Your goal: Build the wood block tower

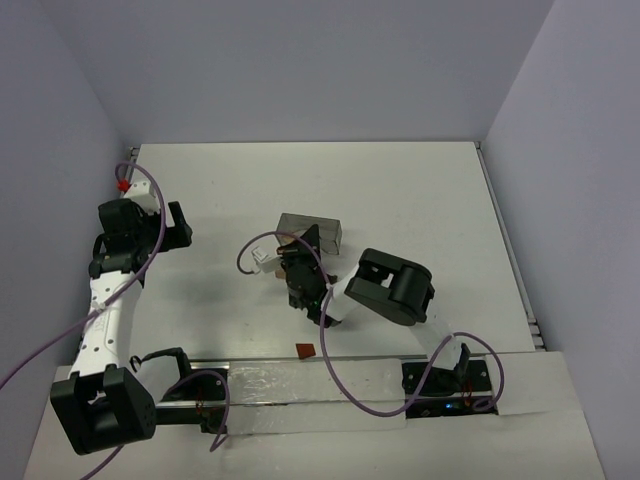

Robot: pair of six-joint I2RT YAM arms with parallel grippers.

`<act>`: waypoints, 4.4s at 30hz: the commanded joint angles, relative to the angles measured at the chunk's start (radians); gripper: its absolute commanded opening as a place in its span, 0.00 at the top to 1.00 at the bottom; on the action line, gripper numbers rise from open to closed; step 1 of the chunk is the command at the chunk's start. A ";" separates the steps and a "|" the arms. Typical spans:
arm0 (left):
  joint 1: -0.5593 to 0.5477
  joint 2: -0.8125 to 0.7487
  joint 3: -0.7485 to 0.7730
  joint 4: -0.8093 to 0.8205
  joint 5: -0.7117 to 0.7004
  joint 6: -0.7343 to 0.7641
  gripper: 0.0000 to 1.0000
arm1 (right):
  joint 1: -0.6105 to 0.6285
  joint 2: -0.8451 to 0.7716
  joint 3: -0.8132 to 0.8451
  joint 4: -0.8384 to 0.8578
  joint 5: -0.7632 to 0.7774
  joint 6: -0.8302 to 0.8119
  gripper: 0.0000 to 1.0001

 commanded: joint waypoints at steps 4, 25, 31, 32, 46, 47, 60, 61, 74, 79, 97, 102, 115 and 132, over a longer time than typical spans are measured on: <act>0.008 -0.001 0.041 0.016 0.023 0.009 0.01 | -0.054 -0.102 -0.007 0.488 -0.043 0.031 1.00; 0.009 -0.009 0.028 0.031 0.037 0.017 0.01 | -0.064 -0.117 0.003 0.486 -0.039 -0.011 1.00; 0.010 -0.001 0.029 0.040 0.040 0.011 0.01 | -0.062 -0.115 0.015 0.488 -0.028 -0.019 1.00; 0.010 0.004 0.030 0.040 0.044 0.010 0.01 | -0.022 -0.132 -0.027 0.487 -0.048 -0.009 1.00; 0.011 -0.003 0.060 0.010 0.064 0.029 0.01 | -0.165 -0.309 -0.005 -0.229 0.064 0.428 1.00; 0.011 -0.010 0.056 0.014 0.076 0.035 0.01 | -0.166 -0.371 0.038 -0.520 0.031 0.593 1.00; 0.008 -0.017 0.068 0.019 0.153 0.042 0.01 | -0.238 -0.582 0.329 -1.683 -0.477 1.392 1.00; 0.008 -0.017 0.068 0.019 0.155 0.043 0.01 | -0.240 -0.582 0.337 -1.703 -0.497 1.395 1.00; 0.007 -0.054 0.054 0.019 0.245 0.100 0.01 | -0.826 -0.563 0.406 -1.937 -0.921 1.395 1.00; 0.007 -0.034 0.054 0.043 0.267 0.089 0.01 | -1.082 -0.455 0.527 -1.993 -1.002 1.292 1.00; -0.001 0.018 0.040 0.063 0.273 0.093 0.01 | -1.384 0.237 1.408 -2.253 -1.189 1.257 1.00; -0.001 0.029 0.048 0.061 0.267 0.090 0.01 | -1.385 0.277 1.433 -2.247 -1.183 1.268 1.00; -0.002 0.055 0.070 0.060 0.274 0.078 0.01 | -1.408 0.323 1.402 -2.250 -1.216 1.279 0.90; -0.002 0.063 0.072 0.062 0.276 0.075 0.01 | -1.412 0.291 1.381 -2.253 -1.211 1.300 0.52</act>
